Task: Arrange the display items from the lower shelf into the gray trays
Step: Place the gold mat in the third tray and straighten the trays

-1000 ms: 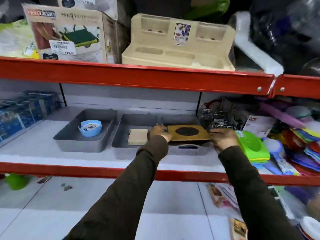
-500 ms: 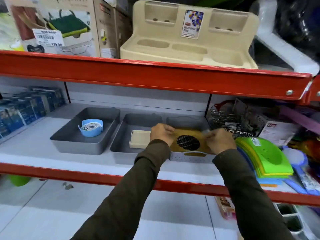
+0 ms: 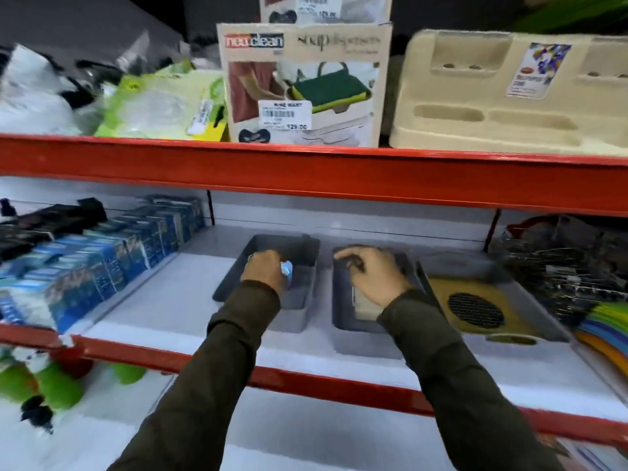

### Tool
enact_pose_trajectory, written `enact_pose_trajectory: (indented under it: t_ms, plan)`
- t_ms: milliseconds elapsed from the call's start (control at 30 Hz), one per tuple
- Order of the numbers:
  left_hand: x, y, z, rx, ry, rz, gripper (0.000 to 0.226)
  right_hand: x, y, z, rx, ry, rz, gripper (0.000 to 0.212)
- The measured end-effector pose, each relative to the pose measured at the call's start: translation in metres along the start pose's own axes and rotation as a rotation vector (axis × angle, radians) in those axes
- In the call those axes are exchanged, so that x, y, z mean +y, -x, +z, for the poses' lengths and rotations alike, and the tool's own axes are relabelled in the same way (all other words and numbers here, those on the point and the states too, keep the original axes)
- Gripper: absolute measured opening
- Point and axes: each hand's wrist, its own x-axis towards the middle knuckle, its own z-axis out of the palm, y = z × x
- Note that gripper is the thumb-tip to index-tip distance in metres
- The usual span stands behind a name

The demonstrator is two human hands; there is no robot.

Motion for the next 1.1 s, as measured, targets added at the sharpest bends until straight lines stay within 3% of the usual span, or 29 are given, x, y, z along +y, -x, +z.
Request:
enact_pose_trajectory:
  t_ms: [200, 300, 467, 533, 667, 767, 867, 1000, 1100]
  plan:
    - [-0.053, -0.029, -0.001, -0.342, -0.158, 0.114, 0.05, -0.062, -0.046, 0.085, -0.195, 0.332, -0.02, 0.045]
    - [-0.063, -0.034, 0.006, -0.356, -0.134, 0.143, 0.049, -0.065, -0.049, 0.108, -0.266, 0.584, 0.038, 0.04]
    - [-0.075, -0.038, 0.009, -0.344, -0.137, 0.224, 0.043, -0.064, -0.042, 0.122, -0.182, 0.63, 0.078, 0.037]
    - [-0.077, -0.035, 0.008, -0.315, -0.1, 0.234, 0.042, -0.066, -0.042, 0.124, -0.149, 0.532, 0.096, 0.036]
    - [-0.073, -0.037, 0.0, -0.26, 0.288, 0.131, 0.041, -0.072, -0.052, 0.119, -0.002, -0.041, 0.261, 0.038]
    - [-0.069, -0.047, -0.007, -0.391, 0.453, -0.056, 0.042, -0.081, -0.06, 0.12, -0.013, -0.432, 0.503, 0.015]
    - [-0.065, -0.05, -0.01, -0.479, 0.453, -0.086, 0.044, -0.084, -0.061, 0.129, 0.023, -0.803, 0.635, 0.021]
    - [-0.069, -0.052, -0.007, -0.483, 0.524, -0.149, 0.044, -0.08, -0.055, 0.126, 0.007, -0.849, 0.593, 0.024]
    - [-0.065, -0.049, -0.003, -0.442, 0.498, -0.138, 0.042, -0.073, -0.053, 0.108, 0.001, -0.717, 0.509, 0.02]
